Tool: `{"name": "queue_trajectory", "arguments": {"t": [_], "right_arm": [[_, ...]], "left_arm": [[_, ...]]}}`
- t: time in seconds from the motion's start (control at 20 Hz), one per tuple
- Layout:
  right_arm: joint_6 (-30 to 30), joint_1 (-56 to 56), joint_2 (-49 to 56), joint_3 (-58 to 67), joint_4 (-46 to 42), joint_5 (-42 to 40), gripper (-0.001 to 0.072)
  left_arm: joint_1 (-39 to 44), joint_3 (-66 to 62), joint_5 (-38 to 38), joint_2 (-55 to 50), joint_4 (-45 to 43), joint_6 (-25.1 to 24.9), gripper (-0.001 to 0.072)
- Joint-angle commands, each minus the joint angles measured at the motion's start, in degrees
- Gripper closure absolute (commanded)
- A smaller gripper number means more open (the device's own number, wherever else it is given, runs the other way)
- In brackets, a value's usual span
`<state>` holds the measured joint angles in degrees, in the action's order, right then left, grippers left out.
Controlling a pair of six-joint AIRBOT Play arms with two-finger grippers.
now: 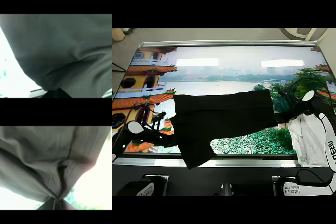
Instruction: Fold the shirts.
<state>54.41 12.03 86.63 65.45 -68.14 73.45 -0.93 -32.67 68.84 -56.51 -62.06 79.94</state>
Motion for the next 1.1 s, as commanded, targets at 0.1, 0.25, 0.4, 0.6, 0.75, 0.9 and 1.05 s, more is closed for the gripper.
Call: {"name": "queue_trajectory", "arguments": {"t": [0.1, 0.25, 0.4, 0.6, 0.75, 0.9, 1.05], "right_arm": [[-1.0, -0.1, -5.6, 7.6, -0.2, -0.6, 0.0695], [-3.5, -0.1, -5.4, 8.2, 4.7, -4.2, 0.0695], [-5.4, -1.3, -5.3, 8.2, 6.0, -13.7, 0.0695], [-7.3, -5.7, 0.3, 12.9, 4.6, -22.1, 0.0695], [-2.8, -6.5, 8.7, 19.1, 2.9, -22.7, 0.0695], [-1.1, -6.5, 14.4, 21.9, 3.0, -21.7, 0.0692], [0.0, -6.5, 18.0, 21.9, 3.0, -19.9, 0.0691]], "left_arm": [[-0.1, -13.5, 2.3, 2.9, -2.9, 0.0, 0.069], [-0.1, -19.9, -2.0, 1.3, -2.9, 0.2, 0.069], [-0.1, -25.8, -6.2, -4.6, -2.9, 0.2, 0.0691], [-0.1, -37.1, -7.5, -18.8, -2.9, -0.1, 0.069], [-0.5, -46.3, -7.1, -29.9, -2.9, 0.0, 0.069], [-2.3, -51.5, -3.7, -38.6, -2.9, 2.8, 0.0689], [-3.4, -52.0, 0.6, -43.8, -2.9, 3.7, 0.0689]]}}
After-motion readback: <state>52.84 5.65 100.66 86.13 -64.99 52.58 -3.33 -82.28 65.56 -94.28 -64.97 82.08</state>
